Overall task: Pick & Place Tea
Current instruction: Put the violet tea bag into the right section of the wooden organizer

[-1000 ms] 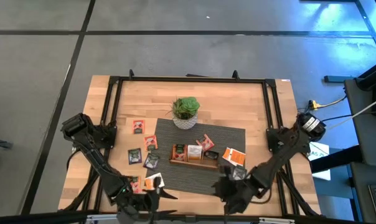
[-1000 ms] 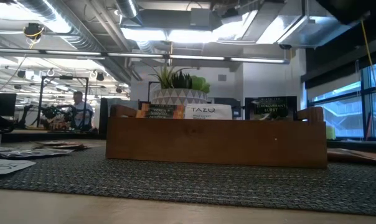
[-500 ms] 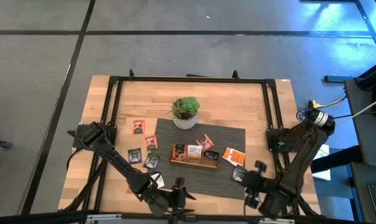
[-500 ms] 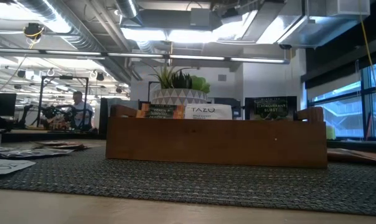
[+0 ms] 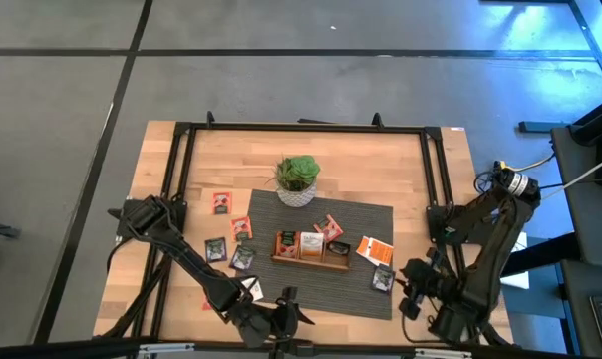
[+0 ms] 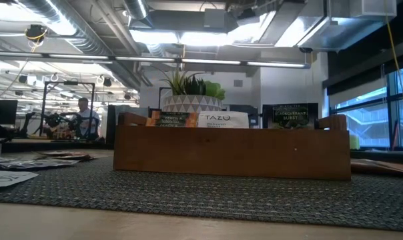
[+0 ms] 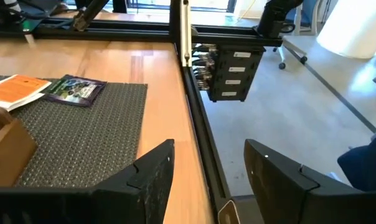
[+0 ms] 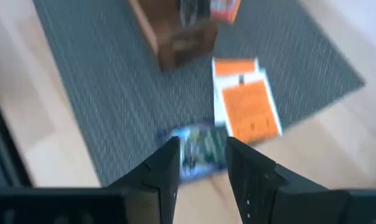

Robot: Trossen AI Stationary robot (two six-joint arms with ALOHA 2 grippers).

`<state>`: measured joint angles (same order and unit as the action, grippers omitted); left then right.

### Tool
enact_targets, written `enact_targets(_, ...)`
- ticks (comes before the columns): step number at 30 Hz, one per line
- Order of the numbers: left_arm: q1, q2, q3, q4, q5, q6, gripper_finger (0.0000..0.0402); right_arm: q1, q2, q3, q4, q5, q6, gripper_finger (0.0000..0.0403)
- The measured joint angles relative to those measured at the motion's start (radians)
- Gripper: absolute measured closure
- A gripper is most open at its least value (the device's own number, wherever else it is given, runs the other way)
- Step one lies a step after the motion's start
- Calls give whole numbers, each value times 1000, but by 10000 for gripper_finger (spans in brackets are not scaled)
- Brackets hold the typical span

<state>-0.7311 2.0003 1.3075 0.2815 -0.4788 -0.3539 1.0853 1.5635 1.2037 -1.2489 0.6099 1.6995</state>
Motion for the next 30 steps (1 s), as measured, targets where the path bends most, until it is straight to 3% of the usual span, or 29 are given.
enact_targets(3, 1, 0, 0, -1, -11, 0, 211, -32, 0, 0, -1, 43, -8, 271)
enact_targets(10, 16, 0, 0, -1, -35, 8, 212, -61, -35, -61, -8, 2, -79, 271)
enact_targets(21, 14, 0, 0, -1, -34, 9, 211, -61, -342, -594, 697, -74, -66, 272)
enact_targets(30, 14, 0, 0, -1, -33, 9, 212, -61, -371, -785, 838, -141, 19, 251)
